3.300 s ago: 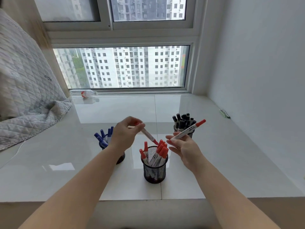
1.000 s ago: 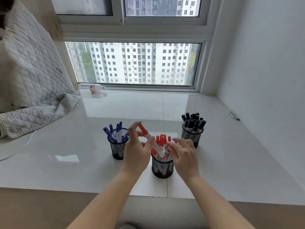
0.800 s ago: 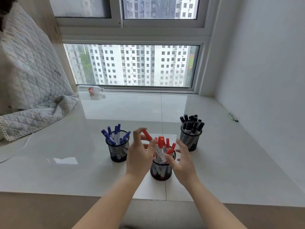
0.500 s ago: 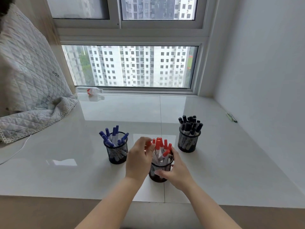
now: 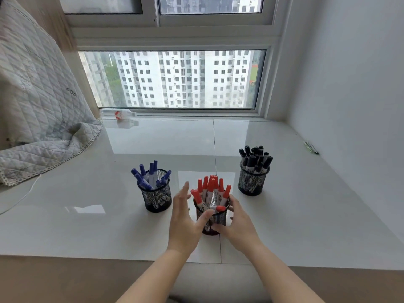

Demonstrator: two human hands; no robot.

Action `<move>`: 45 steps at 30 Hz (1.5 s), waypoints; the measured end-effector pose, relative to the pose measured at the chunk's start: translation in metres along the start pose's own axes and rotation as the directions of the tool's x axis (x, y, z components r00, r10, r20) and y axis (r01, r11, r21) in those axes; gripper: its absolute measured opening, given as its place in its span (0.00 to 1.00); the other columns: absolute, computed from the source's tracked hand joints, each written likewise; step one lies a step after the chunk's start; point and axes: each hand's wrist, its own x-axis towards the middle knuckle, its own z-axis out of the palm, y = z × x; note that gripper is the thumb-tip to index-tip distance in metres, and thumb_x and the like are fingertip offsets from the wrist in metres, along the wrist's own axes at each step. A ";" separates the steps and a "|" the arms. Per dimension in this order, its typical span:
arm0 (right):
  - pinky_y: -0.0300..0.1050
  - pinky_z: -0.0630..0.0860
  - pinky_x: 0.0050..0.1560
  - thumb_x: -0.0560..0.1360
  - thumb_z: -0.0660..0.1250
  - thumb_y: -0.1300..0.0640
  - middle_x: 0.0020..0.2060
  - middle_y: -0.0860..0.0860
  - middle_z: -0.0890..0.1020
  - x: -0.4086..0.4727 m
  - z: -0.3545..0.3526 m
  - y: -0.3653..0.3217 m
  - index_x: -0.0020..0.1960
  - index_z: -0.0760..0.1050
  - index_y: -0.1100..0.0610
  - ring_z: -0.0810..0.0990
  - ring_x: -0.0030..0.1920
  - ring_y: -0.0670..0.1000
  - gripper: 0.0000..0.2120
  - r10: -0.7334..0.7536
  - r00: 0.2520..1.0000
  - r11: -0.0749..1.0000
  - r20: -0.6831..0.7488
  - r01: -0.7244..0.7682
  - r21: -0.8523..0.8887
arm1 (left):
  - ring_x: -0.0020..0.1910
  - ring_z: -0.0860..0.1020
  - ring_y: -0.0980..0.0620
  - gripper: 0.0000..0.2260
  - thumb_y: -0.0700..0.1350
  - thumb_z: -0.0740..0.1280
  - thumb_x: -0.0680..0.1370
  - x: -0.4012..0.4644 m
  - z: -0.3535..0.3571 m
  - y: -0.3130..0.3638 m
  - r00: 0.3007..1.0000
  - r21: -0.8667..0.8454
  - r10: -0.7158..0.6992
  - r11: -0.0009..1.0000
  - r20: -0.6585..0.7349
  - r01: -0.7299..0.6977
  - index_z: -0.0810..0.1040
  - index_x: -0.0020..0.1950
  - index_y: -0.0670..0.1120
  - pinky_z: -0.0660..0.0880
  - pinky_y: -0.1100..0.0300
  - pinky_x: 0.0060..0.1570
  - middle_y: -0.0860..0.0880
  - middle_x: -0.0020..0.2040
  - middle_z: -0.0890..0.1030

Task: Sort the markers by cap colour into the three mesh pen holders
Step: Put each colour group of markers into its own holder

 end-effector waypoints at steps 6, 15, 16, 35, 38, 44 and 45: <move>0.37 0.67 0.55 0.72 0.67 0.60 0.60 0.50 0.75 0.000 -0.025 0.030 0.68 0.65 0.54 0.73 0.56 0.47 0.26 0.115 0.983 0.979 -0.145 -0.137 -0.151 | 0.63 0.70 0.61 0.46 0.49 0.78 0.61 -0.003 0.027 -0.018 0.967 -0.074 -0.207 0.973 0.150 0.219 0.54 0.71 0.59 0.69 0.63 0.60 0.59 0.67 0.68; 0.47 0.66 0.66 0.71 0.70 0.53 0.67 0.55 0.67 0.039 -0.040 0.051 0.71 0.59 0.60 0.67 0.67 0.54 0.34 0.229 0.894 0.951 -0.384 -0.290 -0.107 | 0.54 0.77 0.56 0.36 0.59 0.74 0.56 0.028 0.032 -0.038 0.926 0.045 -0.377 0.925 -0.008 0.377 0.64 0.61 0.57 0.73 0.61 0.50 0.57 0.55 0.77; 0.48 0.65 0.67 0.70 0.71 0.52 0.68 0.54 0.65 0.045 -0.041 0.052 0.72 0.57 0.59 0.66 0.68 0.53 0.37 0.242 0.885 0.950 -0.396 -0.300 -0.089 | 0.54 0.77 0.55 0.36 0.60 0.74 0.56 0.033 0.032 -0.041 0.921 0.066 -0.388 0.919 -0.022 0.389 0.65 0.61 0.56 0.74 0.59 0.51 0.56 0.55 0.77; 0.50 0.71 0.60 0.57 0.74 0.40 0.57 0.49 0.76 0.121 -0.043 0.058 0.62 0.62 0.53 0.74 0.59 0.55 0.40 0.329 0.808 0.931 -0.489 -0.363 0.026 | 0.57 0.76 0.48 0.34 0.58 0.74 0.59 0.064 0.035 -0.068 0.924 0.186 -0.338 0.910 -0.180 0.370 0.66 0.60 0.49 0.75 0.53 0.54 0.50 0.58 0.75; 0.46 0.71 0.51 0.56 0.75 0.41 0.51 0.47 0.75 0.109 -0.039 0.058 0.57 0.63 0.54 0.75 0.56 0.54 0.36 0.265 0.856 0.952 -0.443 -0.305 -0.021 | 0.58 0.75 0.48 0.34 0.58 0.74 0.60 0.064 0.036 -0.067 0.924 0.198 -0.336 0.908 -0.183 0.369 0.66 0.61 0.48 0.75 0.52 0.55 0.49 0.58 0.74; 0.46 0.72 0.49 0.55 0.75 0.41 0.48 0.46 0.74 0.063 -0.022 0.050 0.52 0.63 0.51 0.74 0.54 0.51 0.33 0.230 0.882 0.969 -0.412 -0.246 0.013 | 0.61 0.74 0.47 0.35 0.56 0.75 0.63 0.062 0.033 -0.063 0.925 0.208 -0.345 0.904 -0.158 0.373 0.66 0.66 0.47 0.74 0.50 0.58 0.47 0.62 0.72; 0.47 0.73 0.50 0.55 0.75 0.41 0.48 0.46 0.75 0.055 -0.020 0.048 0.52 0.63 0.51 0.74 0.54 0.51 0.33 0.223 0.883 0.971 -0.413 -0.237 0.017 | 0.61 0.74 0.47 0.35 0.55 0.75 0.64 0.061 0.032 -0.061 0.926 0.212 -0.347 0.903 -0.151 0.373 0.67 0.66 0.46 0.74 0.49 0.58 0.47 0.62 0.71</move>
